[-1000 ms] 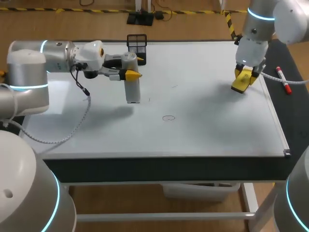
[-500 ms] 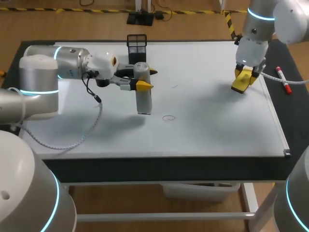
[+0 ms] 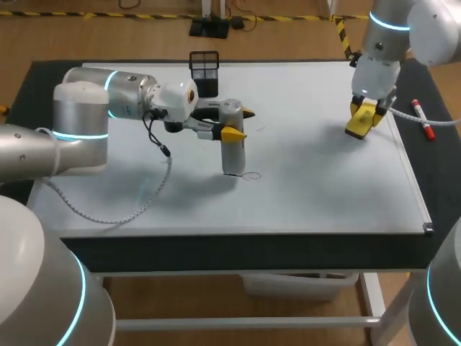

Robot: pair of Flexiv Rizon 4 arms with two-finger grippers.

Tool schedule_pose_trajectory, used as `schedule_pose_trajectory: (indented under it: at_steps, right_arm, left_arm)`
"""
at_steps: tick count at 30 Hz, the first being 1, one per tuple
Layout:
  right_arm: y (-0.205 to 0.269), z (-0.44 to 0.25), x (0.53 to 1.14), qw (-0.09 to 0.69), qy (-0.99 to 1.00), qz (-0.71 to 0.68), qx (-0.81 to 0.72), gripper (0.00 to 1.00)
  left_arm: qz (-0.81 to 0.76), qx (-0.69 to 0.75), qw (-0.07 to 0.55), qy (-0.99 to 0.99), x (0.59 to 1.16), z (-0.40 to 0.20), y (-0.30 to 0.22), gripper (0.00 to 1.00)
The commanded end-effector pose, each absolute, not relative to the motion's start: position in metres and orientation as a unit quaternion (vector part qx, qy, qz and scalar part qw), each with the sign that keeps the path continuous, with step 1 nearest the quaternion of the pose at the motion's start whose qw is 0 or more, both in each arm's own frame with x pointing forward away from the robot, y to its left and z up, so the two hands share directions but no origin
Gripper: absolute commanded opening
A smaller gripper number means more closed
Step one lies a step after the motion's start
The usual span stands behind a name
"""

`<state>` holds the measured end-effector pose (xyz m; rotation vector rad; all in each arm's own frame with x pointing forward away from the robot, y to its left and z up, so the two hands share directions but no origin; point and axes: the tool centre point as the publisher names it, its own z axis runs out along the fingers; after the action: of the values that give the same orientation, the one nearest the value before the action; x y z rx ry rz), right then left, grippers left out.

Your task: Pick up the inspection probe, press it on each red-marked spot on the whiteboard one by one, put down the probe, pick up the eraser, and wipe off all the red marks.

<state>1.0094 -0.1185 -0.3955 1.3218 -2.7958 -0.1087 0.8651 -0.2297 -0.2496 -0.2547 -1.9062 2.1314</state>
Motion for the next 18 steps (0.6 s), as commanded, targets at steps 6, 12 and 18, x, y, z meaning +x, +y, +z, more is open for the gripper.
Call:
schedule_pose_trajectory:
  at_steps: [6,12,18]
  right_arm:
    - [-0.119,-0.394,1.010,0.025,-0.903,-0.033,0.428,0.00]
    - [-0.119,-0.394,1.010,0.025,-0.903,-0.033,0.428,0.00]
    - [-0.119,-0.394,1.010,0.025,-0.903,-0.033,0.428,0.00]
  left_arm:
    - [0.735,-0.123,0.153,-0.649,0.877,-0.257,-0.254,0.00]
    - [0.735,-0.136,0.159,-0.645,0.879,-0.265,-0.262,0.00]
    - [0.735,-0.141,0.161,-0.644,0.879,-0.268,-0.266,0.00]
